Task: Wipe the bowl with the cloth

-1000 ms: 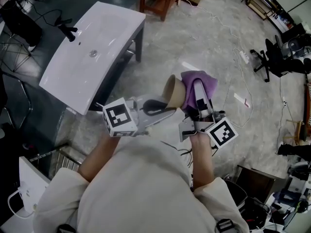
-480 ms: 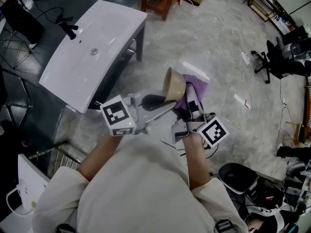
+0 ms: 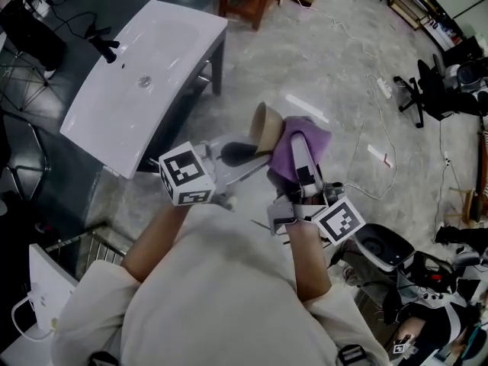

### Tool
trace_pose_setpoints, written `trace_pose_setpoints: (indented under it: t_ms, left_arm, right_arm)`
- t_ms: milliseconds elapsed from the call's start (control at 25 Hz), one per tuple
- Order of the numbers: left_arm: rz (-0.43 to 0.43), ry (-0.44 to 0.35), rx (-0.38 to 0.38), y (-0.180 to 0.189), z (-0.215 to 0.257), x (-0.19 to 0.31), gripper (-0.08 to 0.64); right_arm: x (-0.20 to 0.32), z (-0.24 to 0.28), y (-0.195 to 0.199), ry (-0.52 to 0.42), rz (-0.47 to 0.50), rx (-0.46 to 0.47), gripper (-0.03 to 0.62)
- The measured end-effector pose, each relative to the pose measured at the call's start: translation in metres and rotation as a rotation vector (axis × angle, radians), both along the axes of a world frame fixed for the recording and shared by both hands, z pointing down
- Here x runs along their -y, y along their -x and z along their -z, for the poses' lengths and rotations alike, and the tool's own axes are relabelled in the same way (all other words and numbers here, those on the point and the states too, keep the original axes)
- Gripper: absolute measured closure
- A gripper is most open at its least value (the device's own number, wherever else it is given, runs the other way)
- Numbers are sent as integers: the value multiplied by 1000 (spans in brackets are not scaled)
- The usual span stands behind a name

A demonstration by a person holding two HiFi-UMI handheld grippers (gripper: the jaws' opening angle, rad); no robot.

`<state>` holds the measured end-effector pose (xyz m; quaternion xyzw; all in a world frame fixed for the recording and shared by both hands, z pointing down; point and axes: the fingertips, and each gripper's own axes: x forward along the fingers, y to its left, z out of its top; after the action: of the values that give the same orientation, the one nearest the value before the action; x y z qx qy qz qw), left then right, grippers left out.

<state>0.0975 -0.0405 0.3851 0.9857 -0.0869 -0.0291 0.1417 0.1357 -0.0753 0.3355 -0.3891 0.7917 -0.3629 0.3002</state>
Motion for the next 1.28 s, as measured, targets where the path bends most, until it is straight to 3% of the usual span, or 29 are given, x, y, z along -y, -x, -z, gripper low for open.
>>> trace_pose_setpoints:
  t_ms: [120,280,560,920,1080,1280]
  left_arm:
    - [-50,18,6,-3,-4,-14,552]
    - [-57,39,-42,1,3,-24,551]
    - [-95,38,-116,6,23,-35,551]
    - [-129,11,-90,7,22,-50,551]
    - [-83,8,-91,18,28,-44,551]
    - [32,-13,-53,42,31,-23,551]
  right_arm:
    - [6,11,-4,-22,-16,-21,545]
    - [15,15,-11,-39,-17,-31,546]
    - [33,-17,-17,44,-36,28,549]
    - [45,-48,-28,133,-65,48,549]
    - [50,-50,-31,141,-74,-3,549]
    - [53,-47,-21,108,-54,-168,548]
